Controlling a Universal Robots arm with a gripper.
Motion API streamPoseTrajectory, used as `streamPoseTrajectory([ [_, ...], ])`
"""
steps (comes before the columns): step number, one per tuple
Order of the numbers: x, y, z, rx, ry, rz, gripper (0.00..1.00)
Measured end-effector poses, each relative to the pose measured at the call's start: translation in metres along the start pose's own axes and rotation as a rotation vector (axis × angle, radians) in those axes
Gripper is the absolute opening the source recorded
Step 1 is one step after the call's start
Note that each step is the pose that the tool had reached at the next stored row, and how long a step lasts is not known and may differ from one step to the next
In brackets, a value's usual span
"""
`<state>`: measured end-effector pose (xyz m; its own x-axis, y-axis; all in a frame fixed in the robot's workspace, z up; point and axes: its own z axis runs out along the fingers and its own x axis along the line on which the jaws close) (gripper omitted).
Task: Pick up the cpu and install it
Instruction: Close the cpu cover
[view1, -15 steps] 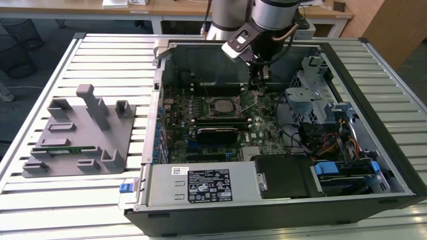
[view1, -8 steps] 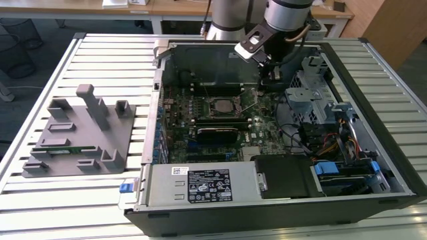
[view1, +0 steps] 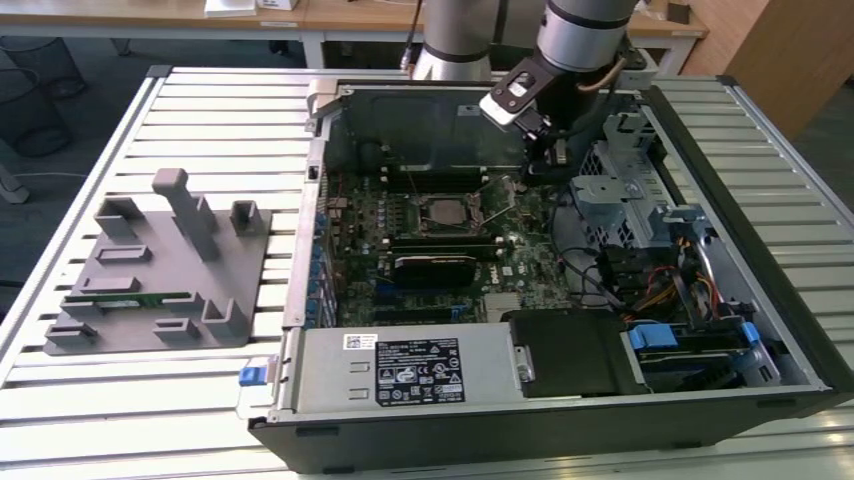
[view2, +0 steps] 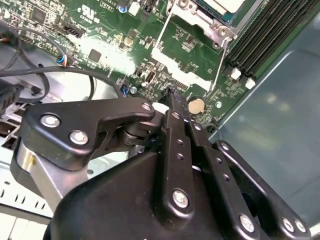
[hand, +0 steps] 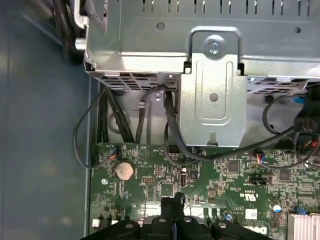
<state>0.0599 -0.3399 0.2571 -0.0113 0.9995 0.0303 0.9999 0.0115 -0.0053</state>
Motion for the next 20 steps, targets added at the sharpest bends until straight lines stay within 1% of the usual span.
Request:
streamPoseTrajectory([
  [7,0.0004,0.0006,0.0129,0.0003,0.0,-0.002,0.11],
  [9,0.0003,0.0006,0.0155,0.0003,0.0002,-0.003,0.11],
  [12,0.0003,-0.0007,0.0163,0.0004,0.0003,-0.003,0.11],
  [20,0.0008,-0.0124,0.0164,0.0003,0.0006,-0.003,0.11],
])
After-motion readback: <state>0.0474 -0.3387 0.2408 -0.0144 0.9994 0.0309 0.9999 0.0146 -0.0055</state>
